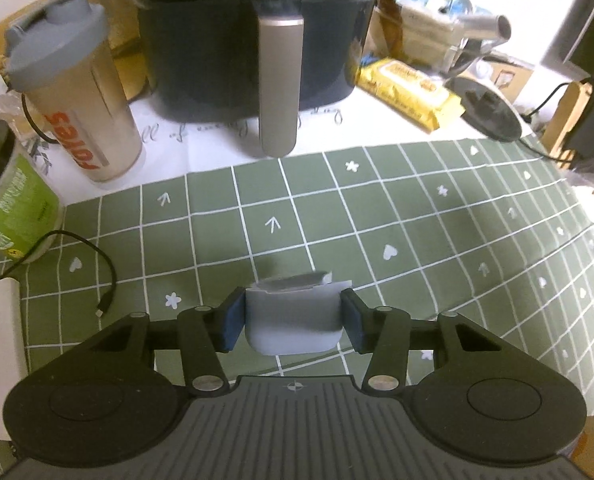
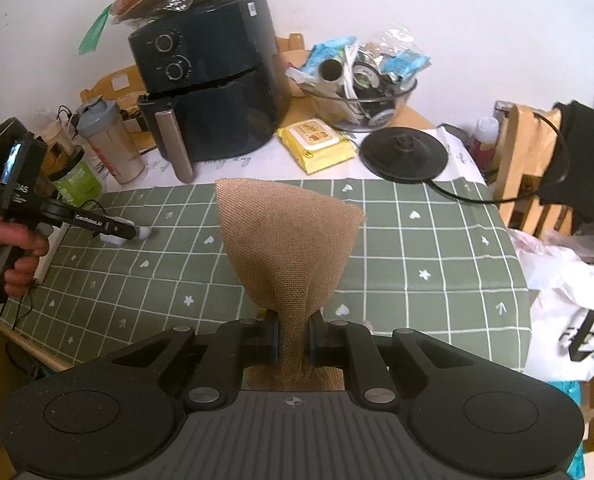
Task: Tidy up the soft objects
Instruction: 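Carry the earbud case and tan pouch over the cardboard box with both grippers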
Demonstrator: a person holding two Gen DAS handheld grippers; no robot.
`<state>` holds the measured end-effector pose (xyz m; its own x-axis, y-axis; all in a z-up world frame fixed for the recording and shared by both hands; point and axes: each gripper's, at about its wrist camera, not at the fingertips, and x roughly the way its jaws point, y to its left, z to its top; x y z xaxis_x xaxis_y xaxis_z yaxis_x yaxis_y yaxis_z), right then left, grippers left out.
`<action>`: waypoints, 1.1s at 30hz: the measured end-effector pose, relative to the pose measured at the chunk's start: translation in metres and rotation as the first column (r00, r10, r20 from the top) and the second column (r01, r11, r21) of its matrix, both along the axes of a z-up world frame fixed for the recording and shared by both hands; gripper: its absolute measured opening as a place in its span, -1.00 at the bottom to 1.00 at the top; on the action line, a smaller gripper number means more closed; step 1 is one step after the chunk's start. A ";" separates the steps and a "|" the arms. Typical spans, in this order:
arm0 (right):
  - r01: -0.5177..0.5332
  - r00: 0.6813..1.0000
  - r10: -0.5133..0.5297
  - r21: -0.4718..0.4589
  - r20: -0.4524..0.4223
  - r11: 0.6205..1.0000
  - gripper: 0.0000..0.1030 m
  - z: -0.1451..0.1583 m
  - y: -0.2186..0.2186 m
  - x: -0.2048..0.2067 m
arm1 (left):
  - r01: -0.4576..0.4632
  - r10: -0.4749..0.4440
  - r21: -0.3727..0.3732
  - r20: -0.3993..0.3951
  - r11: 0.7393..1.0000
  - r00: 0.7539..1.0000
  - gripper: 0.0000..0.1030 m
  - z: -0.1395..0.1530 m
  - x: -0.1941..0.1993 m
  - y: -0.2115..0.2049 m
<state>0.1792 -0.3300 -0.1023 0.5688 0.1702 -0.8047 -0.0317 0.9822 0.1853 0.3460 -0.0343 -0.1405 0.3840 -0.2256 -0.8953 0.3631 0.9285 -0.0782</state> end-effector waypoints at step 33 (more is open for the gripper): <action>-0.228 0.973 0.229 0.030 -0.016 0.973 -0.70 0.039 0.074 0.027 | 0.075 -0.066 -0.138 0.068 0.988 0.996 -0.05 0.100 -0.098 0.023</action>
